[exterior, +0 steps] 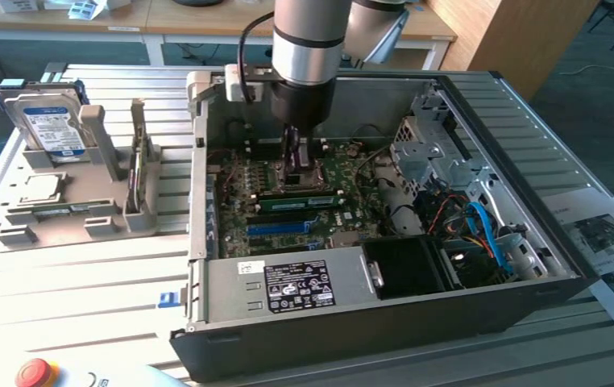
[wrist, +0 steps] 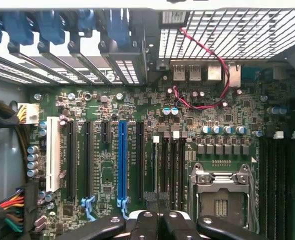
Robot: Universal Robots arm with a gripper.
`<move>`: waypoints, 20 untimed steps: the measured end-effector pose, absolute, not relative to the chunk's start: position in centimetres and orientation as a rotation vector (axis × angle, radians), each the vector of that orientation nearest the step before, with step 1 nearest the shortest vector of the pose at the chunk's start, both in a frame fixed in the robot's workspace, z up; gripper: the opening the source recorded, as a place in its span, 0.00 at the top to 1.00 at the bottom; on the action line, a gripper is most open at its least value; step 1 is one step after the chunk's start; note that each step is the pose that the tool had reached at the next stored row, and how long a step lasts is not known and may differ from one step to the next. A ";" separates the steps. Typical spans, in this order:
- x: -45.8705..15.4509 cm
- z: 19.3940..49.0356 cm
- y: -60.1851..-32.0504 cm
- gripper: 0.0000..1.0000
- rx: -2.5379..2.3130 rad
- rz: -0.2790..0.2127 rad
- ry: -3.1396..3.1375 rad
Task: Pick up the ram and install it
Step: 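Press down the ram until it locks into place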
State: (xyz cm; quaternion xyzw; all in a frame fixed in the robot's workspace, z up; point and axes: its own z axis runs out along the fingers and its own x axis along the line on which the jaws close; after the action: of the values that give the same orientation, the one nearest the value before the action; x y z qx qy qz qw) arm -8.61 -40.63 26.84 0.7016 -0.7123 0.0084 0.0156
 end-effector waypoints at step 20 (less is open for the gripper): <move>-8.6 31.0 -40.6 0.90 2.176 0.040 -2.210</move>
State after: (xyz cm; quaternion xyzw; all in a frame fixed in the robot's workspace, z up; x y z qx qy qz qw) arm -8.61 -40.63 30.96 0.7015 -0.7123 0.0129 0.0200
